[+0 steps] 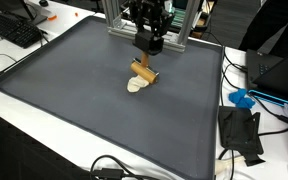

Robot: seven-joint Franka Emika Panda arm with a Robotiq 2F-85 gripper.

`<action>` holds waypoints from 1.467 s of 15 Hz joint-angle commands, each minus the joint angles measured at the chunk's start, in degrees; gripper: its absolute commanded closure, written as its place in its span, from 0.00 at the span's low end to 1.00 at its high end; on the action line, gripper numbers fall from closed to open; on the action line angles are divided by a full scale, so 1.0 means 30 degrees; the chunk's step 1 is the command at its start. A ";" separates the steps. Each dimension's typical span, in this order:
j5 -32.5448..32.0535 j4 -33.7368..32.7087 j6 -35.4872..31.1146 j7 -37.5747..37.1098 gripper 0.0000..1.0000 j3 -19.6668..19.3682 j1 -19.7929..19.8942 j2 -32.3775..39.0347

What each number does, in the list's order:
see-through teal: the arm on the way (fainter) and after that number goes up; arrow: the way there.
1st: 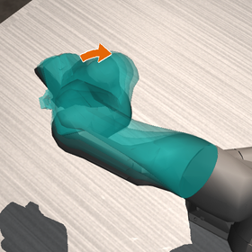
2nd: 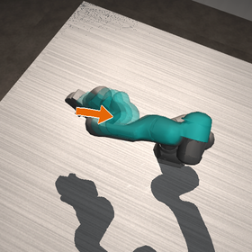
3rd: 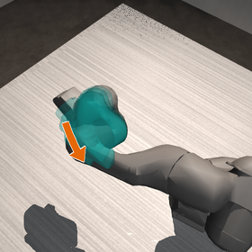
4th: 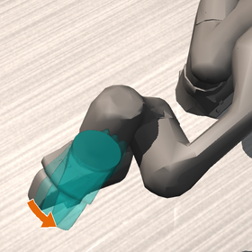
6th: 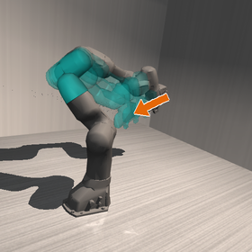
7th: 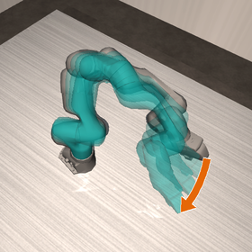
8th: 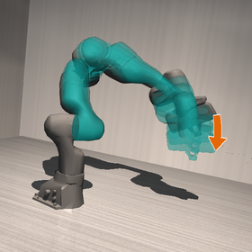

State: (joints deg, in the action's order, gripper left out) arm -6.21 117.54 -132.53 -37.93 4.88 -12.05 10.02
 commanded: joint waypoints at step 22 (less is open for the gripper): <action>-0.2444 -0.0268 -0.1285 -0.7484 0.71 -0.0236 -0.0379 0.1198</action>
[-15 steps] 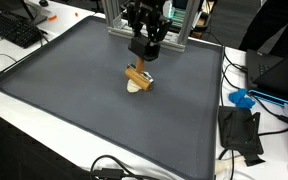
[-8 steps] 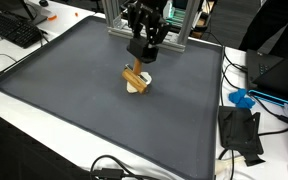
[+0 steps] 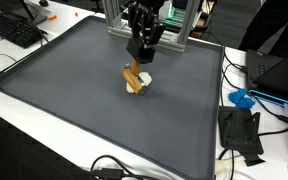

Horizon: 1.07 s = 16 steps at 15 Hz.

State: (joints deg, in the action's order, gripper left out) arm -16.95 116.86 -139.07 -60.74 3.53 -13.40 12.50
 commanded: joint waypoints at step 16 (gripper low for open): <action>0.4868 -0.0289 0.2936 0.3502 0.71 0.0925 0.0192 0.0634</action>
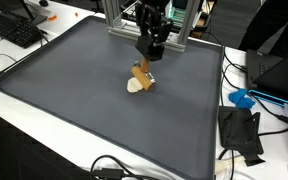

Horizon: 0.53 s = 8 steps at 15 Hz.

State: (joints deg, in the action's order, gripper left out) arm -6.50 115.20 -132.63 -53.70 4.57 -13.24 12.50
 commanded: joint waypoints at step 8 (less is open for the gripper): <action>0.1335 -0.0091 0.2266 0.2986 0.71 0.0770 -0.0010 0.0620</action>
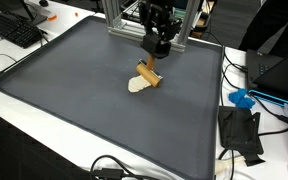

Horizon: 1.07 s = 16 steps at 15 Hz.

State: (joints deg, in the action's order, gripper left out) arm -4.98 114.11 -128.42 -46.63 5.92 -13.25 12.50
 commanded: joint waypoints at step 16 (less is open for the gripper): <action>-0.1240 0.0487 -0.1915 -0.6837 0.71 -0.0753 -0.0182 0.0845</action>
State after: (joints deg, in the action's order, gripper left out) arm -5.87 114.18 -130.72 -62.10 4.87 -13.37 13.00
